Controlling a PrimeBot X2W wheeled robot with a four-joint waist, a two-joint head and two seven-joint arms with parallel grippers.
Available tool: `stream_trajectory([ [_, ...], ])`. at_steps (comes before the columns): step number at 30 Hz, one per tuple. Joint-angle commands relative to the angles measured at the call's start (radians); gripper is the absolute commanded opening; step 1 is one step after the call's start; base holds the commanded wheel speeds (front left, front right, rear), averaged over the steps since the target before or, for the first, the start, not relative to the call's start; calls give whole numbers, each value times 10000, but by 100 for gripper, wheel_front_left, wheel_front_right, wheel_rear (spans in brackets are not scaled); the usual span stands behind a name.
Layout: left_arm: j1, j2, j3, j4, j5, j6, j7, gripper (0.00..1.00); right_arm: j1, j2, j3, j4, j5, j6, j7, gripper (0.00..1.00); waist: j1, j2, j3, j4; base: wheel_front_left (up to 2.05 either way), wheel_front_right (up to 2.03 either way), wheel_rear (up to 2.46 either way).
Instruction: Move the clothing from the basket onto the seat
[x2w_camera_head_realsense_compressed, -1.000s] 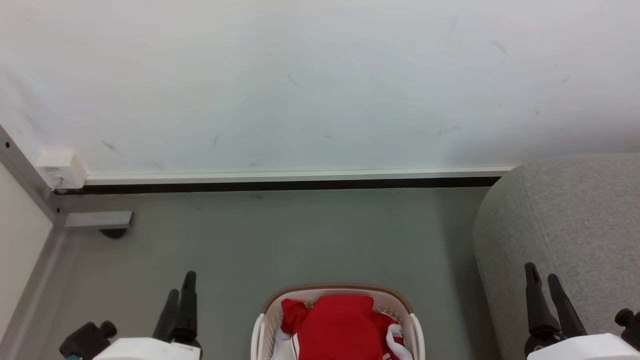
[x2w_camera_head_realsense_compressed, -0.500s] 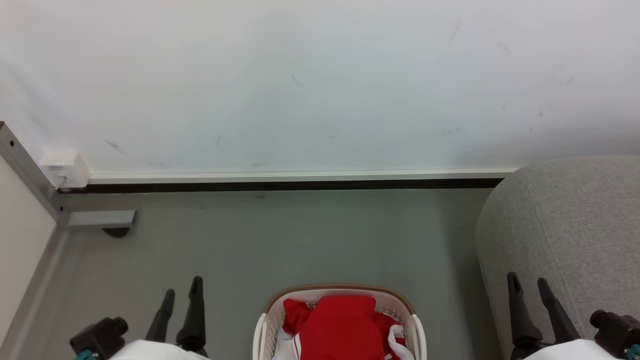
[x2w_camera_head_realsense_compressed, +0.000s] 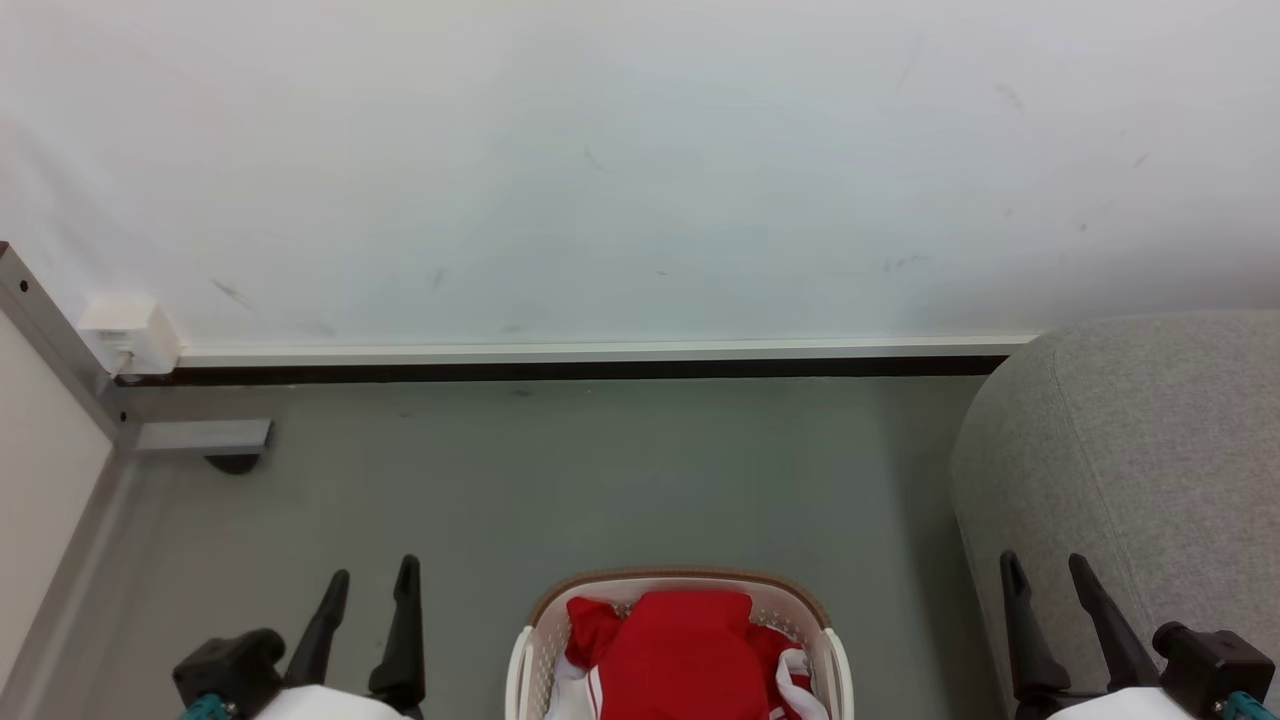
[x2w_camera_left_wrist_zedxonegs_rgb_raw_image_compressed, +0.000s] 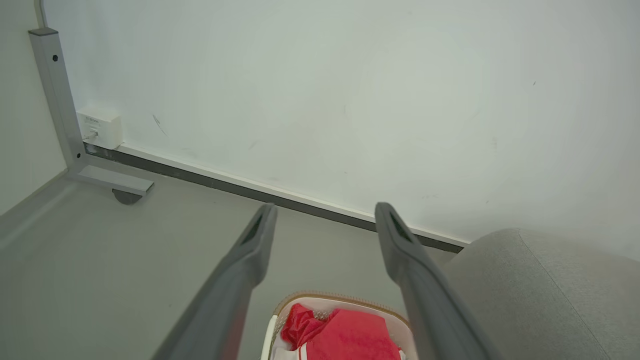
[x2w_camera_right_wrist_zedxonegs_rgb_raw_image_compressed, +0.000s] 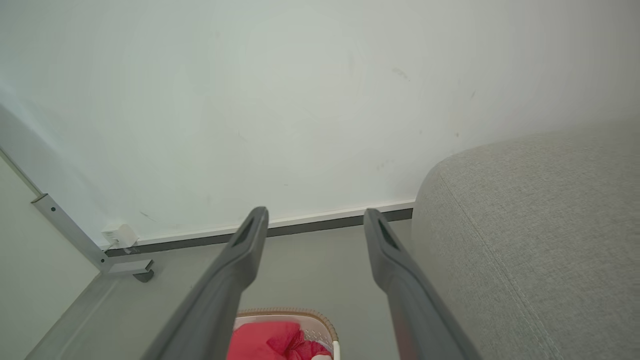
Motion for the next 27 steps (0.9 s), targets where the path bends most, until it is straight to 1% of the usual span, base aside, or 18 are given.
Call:
stream_trajectory([
  [1, -11, 143, -61, -130, 352, 51, -85, 100, -95, -119, -39, -68, -310, -11, -95, 100, 0, 0, -3, 0, 0, 0, 0],
  [9, 75, 327, -290, -247, 984, 269, -302, 100, 15, -126, -211, -105, -1158, -13, -297, 100, 0, 0, -6, 21, 0, 0, 0],
  [18, 222, 339, -407, -296, 1611, 262, -496, 100, 186, -130, -383, -139, -1568, -14, -505, 100, 0, 0, 10, 47, 0, 0, 0],
  [27, 343, 341, -441, -367, 2380, 239, -697, 100, 320, -137, -386, -165, -2239, -16, -703, 100, 0, 0, 39, 34, 0, 0, 0],
])
